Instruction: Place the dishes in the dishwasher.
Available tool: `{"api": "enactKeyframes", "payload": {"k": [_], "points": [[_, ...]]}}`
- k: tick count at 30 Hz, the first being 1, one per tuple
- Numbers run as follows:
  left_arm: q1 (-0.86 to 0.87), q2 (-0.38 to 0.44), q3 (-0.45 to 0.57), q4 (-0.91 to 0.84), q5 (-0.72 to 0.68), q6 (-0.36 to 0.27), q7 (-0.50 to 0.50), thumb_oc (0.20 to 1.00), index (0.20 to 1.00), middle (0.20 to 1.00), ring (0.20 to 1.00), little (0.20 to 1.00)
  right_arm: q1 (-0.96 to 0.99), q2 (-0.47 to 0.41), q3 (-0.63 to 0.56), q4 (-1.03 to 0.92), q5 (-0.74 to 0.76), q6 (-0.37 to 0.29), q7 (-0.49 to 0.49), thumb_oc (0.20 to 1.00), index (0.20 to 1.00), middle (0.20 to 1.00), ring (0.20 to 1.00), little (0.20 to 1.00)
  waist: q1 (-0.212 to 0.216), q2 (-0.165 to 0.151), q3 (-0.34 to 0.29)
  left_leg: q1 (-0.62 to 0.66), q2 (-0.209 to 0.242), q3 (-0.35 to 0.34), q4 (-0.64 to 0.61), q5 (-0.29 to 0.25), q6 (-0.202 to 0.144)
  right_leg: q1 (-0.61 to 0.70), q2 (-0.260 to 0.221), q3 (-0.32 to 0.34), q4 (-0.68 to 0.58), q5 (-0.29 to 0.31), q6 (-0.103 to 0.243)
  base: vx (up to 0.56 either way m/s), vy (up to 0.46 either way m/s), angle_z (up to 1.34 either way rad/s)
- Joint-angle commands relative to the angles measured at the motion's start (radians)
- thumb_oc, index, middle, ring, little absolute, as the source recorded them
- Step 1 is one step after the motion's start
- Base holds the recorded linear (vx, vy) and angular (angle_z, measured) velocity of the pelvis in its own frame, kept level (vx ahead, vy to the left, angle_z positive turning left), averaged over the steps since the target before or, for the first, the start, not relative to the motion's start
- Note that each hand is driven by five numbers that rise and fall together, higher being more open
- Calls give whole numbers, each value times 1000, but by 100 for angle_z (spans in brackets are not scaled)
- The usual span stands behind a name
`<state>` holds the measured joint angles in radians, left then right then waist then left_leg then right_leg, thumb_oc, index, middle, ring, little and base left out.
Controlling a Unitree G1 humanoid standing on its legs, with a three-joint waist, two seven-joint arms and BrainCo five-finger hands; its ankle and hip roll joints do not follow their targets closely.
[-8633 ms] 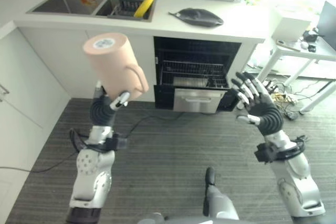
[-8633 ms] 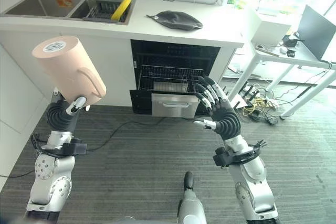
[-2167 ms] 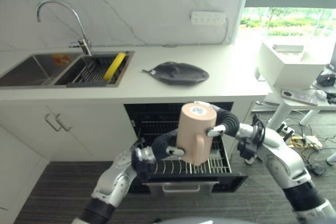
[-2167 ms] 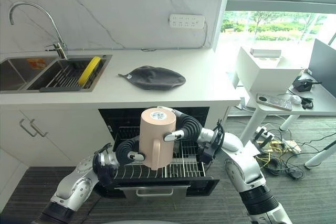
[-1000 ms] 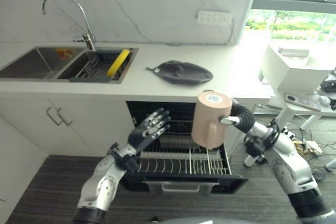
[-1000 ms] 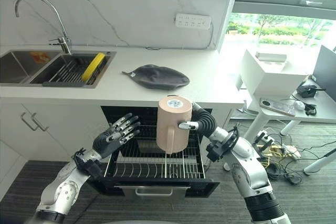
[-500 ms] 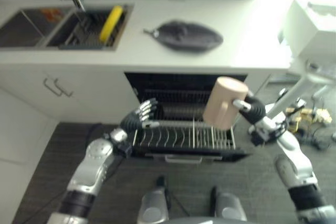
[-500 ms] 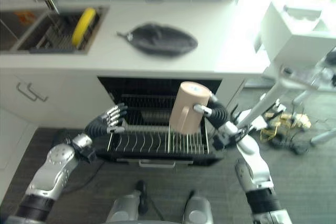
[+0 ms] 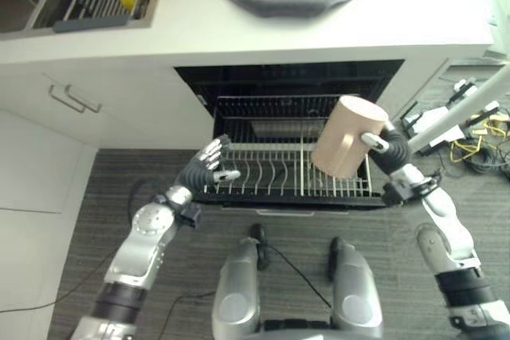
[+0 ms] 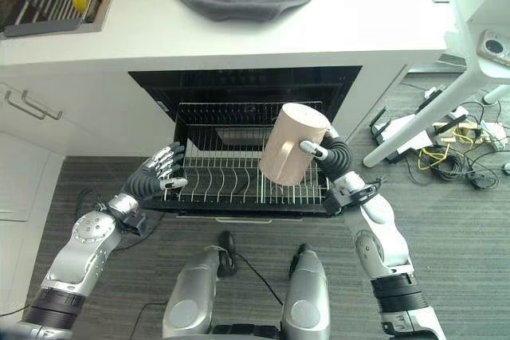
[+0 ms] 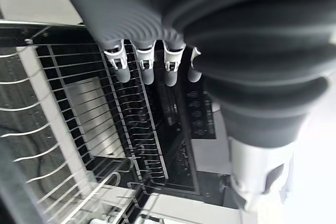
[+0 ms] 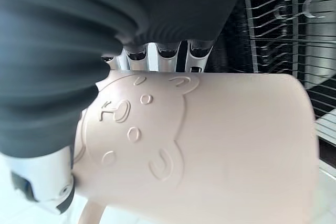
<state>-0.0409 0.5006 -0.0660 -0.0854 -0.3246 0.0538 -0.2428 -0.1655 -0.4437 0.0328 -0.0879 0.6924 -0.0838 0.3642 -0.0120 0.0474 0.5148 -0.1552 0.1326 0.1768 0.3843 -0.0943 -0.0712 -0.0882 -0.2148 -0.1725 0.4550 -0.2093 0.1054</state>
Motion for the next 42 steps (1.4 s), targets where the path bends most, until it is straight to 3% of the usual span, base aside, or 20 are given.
{"api": "enactKeyframes", "payload": {"k": [1, 6, 14, 21, 29, 33, 37, 42], "points": [[31, -2, 24, -56, 40, -60, -23, 1000, 1000, 1000, 1000, 1000, -4, 32, -42, -69, 69, -80, 25, 200, 200, 200, 200, 200, 8, -28, -165, 30, 10, -48, 3, -35, 16, -4, 21, -13, -40, 40, -14, 252, -19, 3], [53, -9, 33, -47, 26, -66, -35, 1000, 1000, 1000, 1000, 1000, 18, 60, -50, -63, 78, -69, 14, 200, 200, 200, 200, 200, 18, -38, -225, 133, -5, -51, -123, -10, 14, 92, 35, -30, -147, 53, 0, 93, 42, 1], [-13, -49, 35, -25, -34, -163, -26, 1000, 1000, 1000, 1000, 1000, -12, 82, -75, -39, 70, -132, 19, 200, 200, 200, 200, 200, 21, -49, -370, 296, -3, 3, -445, 82, -2, 213, 49, -85, -408, 148, 35, -123, 11, 5], [-49, -62, 33, -17, -39, -182, -36, 1000, 1000, 1000, 1000, 1000, -39, 70, -80, -54, 41, -118, 10, 200, 200, 200, 200, 200, 21, -51, -392, 319, 12, 23, -437, 68, -5, 232, 45, -103, -406, 137, 34, -22, -3, -2], [-18, -62, 50, -10, -6, -136, -74, 1000, 1000, 1000, 1000, 1000, -3, 82, -83, -69, 30, -62, 7, 200, 200, 200, 200, 200, 12, -49, -407, 346, 18, 26, -443, 62, -8, 253, 46, -91, -430, 145, 35, 131, -22, -3], [15, -52, 49, -21, 34, -120, -77, 1000, 1000, 1000, 1000, 1000, 28, 92, -78, -85, 25, -31, -2, 200, 200, 200, 200, 200, 3, -45, -390, 342, 14, 30, -457, 70, -7, 248, 47, -82, -450, 161, 38, 104, -23, -3], [-20, -29, 5, -3, 93, -99, -52, 1000, 1000, 1000, 1000, 1000, 10, 98, -54, -62, 25, -40, -19, 200, 200, 200, 200, 200, 0, -44, -355, 320, 5, 15, -465, 78, -2, 233, 55, -68, -467, 174, 37, 15, -30, -2], [17, 9, -12, 2, 149, -69, -108, 1000, 1000, 1000, 1000, 1000, 38, 87, -53, -70, 35, -21, -15, 200, 200, 200, 200, 200, -4, -41, -333, 306, 6, 13, -448, 84, -1, 218, 58, -58, -440, 161, 32, 99, -22, 0]]}}
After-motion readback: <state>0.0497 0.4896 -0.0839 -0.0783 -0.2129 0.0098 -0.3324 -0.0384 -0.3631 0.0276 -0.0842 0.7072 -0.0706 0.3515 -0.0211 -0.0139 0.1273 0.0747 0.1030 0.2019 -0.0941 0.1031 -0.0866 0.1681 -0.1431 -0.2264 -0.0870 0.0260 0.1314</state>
